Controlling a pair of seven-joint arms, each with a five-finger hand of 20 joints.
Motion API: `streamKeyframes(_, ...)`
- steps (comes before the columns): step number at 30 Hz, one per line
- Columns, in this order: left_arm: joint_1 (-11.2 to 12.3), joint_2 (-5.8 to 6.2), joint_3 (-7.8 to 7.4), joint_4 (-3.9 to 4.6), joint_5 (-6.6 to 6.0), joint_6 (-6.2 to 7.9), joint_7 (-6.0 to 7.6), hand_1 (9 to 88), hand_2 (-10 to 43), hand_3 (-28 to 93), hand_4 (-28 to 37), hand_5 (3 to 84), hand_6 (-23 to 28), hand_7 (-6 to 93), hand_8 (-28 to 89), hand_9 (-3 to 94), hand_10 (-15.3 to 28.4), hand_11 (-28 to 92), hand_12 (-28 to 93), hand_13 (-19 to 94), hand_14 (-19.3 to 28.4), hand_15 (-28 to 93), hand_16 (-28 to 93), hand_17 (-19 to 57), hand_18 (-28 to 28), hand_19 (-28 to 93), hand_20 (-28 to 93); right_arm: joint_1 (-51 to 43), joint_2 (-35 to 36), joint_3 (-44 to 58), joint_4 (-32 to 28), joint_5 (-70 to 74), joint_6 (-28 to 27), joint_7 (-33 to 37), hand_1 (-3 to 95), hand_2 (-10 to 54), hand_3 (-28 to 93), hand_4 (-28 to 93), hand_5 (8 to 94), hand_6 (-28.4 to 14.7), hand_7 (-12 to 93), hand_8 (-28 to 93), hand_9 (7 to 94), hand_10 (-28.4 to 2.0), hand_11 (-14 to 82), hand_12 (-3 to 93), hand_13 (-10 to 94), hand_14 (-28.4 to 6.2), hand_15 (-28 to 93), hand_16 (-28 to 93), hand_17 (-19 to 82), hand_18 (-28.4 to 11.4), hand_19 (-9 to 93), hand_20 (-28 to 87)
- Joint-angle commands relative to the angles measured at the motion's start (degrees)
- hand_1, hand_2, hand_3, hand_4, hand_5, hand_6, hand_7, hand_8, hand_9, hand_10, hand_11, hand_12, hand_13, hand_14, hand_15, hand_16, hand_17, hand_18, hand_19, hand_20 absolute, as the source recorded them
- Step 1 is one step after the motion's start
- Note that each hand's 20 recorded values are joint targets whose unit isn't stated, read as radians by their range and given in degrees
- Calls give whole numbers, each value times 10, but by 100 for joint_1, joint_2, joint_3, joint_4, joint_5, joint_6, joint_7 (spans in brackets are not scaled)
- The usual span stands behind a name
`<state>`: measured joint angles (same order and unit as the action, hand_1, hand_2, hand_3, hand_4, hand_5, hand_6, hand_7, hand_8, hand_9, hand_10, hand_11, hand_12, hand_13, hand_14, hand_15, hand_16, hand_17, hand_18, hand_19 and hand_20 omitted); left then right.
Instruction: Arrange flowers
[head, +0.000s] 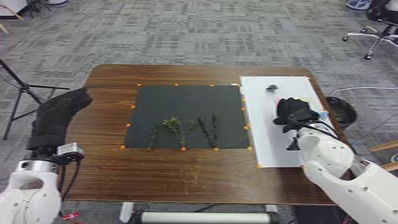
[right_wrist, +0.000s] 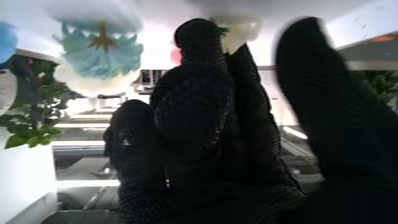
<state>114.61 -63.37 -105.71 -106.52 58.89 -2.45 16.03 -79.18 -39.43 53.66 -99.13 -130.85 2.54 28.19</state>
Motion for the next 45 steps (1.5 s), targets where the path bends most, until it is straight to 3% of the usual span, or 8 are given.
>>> streamKeyframes(1, 11, -47, -14, -24, -19, 9, 8, 255, -6, 726, -234, 508, 29, 140, -68, 474, 136, 189, 146, 362, 181, 202, 34, 37, 130, 98, 172, 171, 36, -181, 165, -220, 153, 0, 627, -95, 508, -109, 725, -32, 152, 220, 864, -99, 76, 380, 880, -28, 521, 378, 590, -132, 930, 478)
streamKeyframes(13, 71, -45, -35, -51, -23, 25, -3, 255, -4, 724, -235, 509, 30, 139, -67, 474, 135, 189, 145, 363, 180, 205, 34, 37, 130, 97, 172, 315, 226, -25, -215, 140, 696, -88, 663, -95, 527, -111, 763, -26, 168, 218, 905, -90, 84, 399, 907, -19, 510, 390, 617, -122, 930, 472)
streamKeyframes(23, 69, 31, -110, 70, 60, 64, -33, 256, -2, 720, -235, 508, 29, 140, -68, 474, 136, 189, 145, 364, 181, 205, 34, 37, 131, 98, 172, 740, 510, -134, -960, 909, 786, -192, 658, -95, 544, -112, 770, -28, 171, 217, 912, -90, 85, 405, 914, -14, 503, 396, 625, -117, 932, 468)
streamKeyframes(27, 180, 50, -280, 250, -18, 366, -24, 245, 6, 717, -247, 509, 30, 141, -68, 475, 137, 188, 144, 366, 179, 199, 31, 39, 131, 96, 170, 1190, 411, -494, -1199, 1432, 711, -432, 656, -95, 548, -114, 772, -29, 172, 218, 913, -90, 84, 406, 915, -14, 501, 399, 626, -116, 932, 467)
streamKeyframes(32, 227, 19, -410, 436, -557, 1002, 74, 192, 35, 714, -281, 516, 30, 138, -70, 481, 140, 183, 140, 368, 169, 159, 24, 52, 118, 80, 159, 1993, -42, -1166, -1185, 2170, 390, -944, 657, -95, 548, -116, 771, -28, 172, 218, 913, -90, 84, 407, 915, -13, 500, 401, 626, -115, 932, 467)
streamKeyframes(35, 173, 43, -366, 557, -698, 1243, 85, 156, 94, 702, -282, 517, 28, 133, -72, 489, 143, 180, 137, 364, 164, 137, 21, 56, 106, 66, 153, 2494, -479, -1690, -1039, 2387, 176, -1086, 658, -95, 547, -117, 772, -28, 172, 217, 913, -90, 83, 406, 915, -13, 501, 401, 626, -114, 932, 468)
streamKeyframes(39, 10, 79, -214, 713, -809, 1375, 79, 163, 244, 604, -283, 531, 24, 128, -73, 506, 145, 178, 132, 366, 162, 134, 21, 57, 99, 64, 154, 3025, -1177, -2333, -665, 2095, 33, -1249, 655, -95, 550, -117, 771, -27, 173, 217, 913, -88, 83, 406, 916, -12, 501, 402, 627, -113, 932, 472)
streamKeyframes(45, -210, 109, 41, 897, -838, 1419, 69, 174, 328, 593, -283, 543, 19, 133, -75, 520, 144, 181, 131, 372, 160, 143, 18, 58, 96, 70, 155, 3419, -2094, -2761, 51, 1977, -323, -1483, 651, -95, 558, -122, 771, -26, 176, 216, 913, -88, 83, 405, 916, -11, 501, 403, 626, -111, 932, 474)
